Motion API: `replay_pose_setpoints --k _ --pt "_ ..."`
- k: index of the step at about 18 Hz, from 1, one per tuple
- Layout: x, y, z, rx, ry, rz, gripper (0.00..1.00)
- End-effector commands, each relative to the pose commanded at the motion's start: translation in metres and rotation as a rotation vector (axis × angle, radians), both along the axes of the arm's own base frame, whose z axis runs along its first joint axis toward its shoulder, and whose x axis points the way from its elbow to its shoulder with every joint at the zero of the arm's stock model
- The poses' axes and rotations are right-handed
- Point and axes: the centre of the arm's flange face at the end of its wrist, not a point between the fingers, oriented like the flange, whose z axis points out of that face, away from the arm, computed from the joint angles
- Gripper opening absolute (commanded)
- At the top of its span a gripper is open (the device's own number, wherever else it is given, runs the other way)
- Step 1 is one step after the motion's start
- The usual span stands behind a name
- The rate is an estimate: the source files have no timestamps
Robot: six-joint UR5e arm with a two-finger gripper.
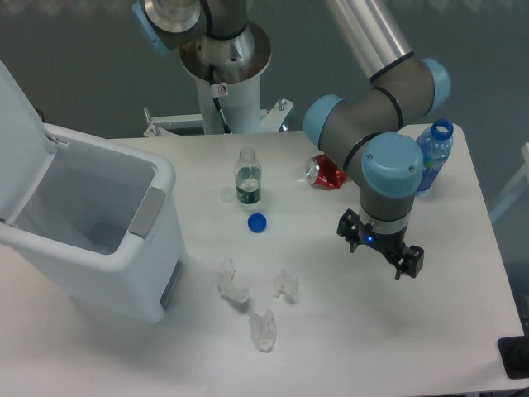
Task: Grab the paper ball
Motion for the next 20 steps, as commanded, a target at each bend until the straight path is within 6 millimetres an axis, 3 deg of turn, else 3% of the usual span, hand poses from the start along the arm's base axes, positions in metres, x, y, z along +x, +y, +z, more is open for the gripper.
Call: replay_pose_setpoints --k 7,14,20 --pt "0.006 0.006 -0.005 0.002 -0.005 0.007 1.00" --pt "0.019 0.021 -0.031 0.079 -0.033 0.028 1.00" --pt "0.054 0.059 -0.064 0.074 -0.097 -0.016 1.00"
